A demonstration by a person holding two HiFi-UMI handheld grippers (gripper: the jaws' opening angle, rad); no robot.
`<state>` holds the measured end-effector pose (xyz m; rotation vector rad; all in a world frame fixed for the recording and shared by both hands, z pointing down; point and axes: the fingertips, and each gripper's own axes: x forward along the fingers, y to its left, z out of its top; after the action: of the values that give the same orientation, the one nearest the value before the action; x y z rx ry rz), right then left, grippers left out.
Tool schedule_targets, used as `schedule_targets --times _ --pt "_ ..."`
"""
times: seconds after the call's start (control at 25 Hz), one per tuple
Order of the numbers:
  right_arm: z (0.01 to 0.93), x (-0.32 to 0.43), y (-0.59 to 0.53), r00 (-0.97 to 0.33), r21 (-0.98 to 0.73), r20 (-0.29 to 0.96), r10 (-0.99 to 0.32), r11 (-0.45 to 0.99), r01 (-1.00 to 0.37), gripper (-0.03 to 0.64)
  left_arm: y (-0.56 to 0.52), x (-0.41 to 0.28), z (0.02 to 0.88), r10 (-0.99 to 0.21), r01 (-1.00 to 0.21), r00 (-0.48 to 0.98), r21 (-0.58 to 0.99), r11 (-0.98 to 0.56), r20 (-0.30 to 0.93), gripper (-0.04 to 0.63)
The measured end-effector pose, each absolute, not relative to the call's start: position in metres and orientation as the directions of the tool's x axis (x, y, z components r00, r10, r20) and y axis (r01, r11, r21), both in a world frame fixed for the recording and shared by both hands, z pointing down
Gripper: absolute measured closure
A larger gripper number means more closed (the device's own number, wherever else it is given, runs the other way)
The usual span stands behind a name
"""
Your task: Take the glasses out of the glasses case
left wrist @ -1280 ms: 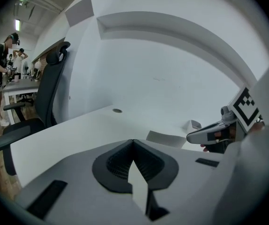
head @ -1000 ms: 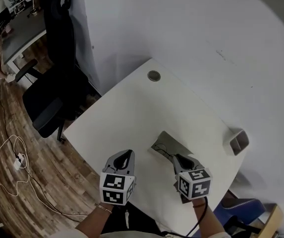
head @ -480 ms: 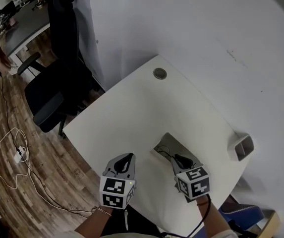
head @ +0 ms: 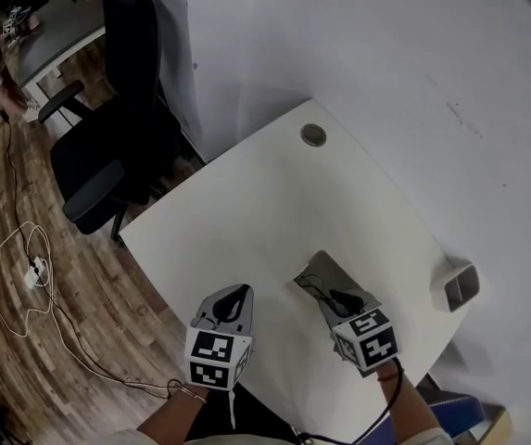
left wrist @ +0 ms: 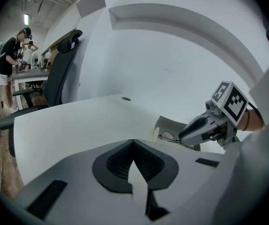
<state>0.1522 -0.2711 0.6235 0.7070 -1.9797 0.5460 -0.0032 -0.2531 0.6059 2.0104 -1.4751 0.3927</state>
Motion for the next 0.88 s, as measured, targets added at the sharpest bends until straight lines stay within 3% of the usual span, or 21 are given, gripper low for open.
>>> schedule_targets --times 0.44,0.88 --pt "0.631 0.153 -0.273 -0.395 -0.126 0.909 -0.132 0.815 -0.565 0.509 -0.255 -0.011 0.613 -0.753 -0.938 0.322 0.299 -0.173 0.574 0.588" --pt "0.635 0.148 -0.271 -0.377 -0.156 0.924 -0.062 0.841 -0.519 0.56 -0.257 -0.007 0.611 -0.751 -0.938 0.327 0.297 -0.181 0.574 0.588"
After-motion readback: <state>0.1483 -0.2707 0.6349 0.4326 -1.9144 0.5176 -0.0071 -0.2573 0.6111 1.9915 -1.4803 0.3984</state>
